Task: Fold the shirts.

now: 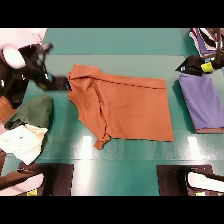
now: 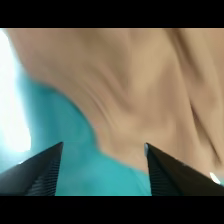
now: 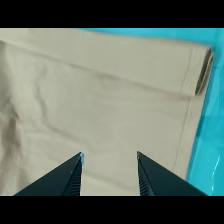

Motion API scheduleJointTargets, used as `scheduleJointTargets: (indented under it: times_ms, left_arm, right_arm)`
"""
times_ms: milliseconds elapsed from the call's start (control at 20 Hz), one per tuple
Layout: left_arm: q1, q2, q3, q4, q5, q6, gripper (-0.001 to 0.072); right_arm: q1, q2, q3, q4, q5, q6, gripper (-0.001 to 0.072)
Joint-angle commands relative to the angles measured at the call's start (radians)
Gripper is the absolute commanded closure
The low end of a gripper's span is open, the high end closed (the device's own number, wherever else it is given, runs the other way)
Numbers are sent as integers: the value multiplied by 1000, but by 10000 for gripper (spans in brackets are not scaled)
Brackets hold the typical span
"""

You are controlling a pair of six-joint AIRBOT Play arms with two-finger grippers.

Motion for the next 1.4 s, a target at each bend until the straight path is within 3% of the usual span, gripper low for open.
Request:
scheduleJointTargets:
  times_ms: [0, 200, 500, 750, 1100, 1150, 1200, 1250, 1300, 1350]
  left_arm:
    - [-105, 244, -455, -294, 174, -32, 103]
    - [-233, 338, -703, -525, 325, -47, 104]
    - [-465, 329, -744, -547, 551, -126, 104]
    - [-509, 269, -744, -554, 563, -136, 104]
    - [-509, 245, -743, -571, 697, -137, 106]
    - [-509, 245, -743, -571, 694, -137, 131]
    - [-509, 245, -743, -571, 692, -135, 406]
    - [-509, 246, -743, -571, 693, -136, 596]
    - [-506, 249, -736, -563, 676, -134, 683]
    - [-486, 256, -721, -553, 632, -121, 684]
  right_arm:
    - [-1, 117, -145, 5, -73, -2, 322]
    - [-1, 179, -208, 5, -90, -2, 323]
    - [-1, 219, -251, 6, -114, -1, 323]
    - [-1, 218, -251, 6, -115, -1, 324]
    - [-1, 218, -251, 6, -114, -1, 324]
    - [-1, 218, -251, 6, -114, -1, 324]
    - [-1, 218, -251, 6, -114, -1, 324]
    - [-1, 218, -251, 6, -114, -1, 324]
    - [-1, 219, -251, 6, -108, -1, 324]
    - [-2, 219, -250, 4, -92, -1, 324]
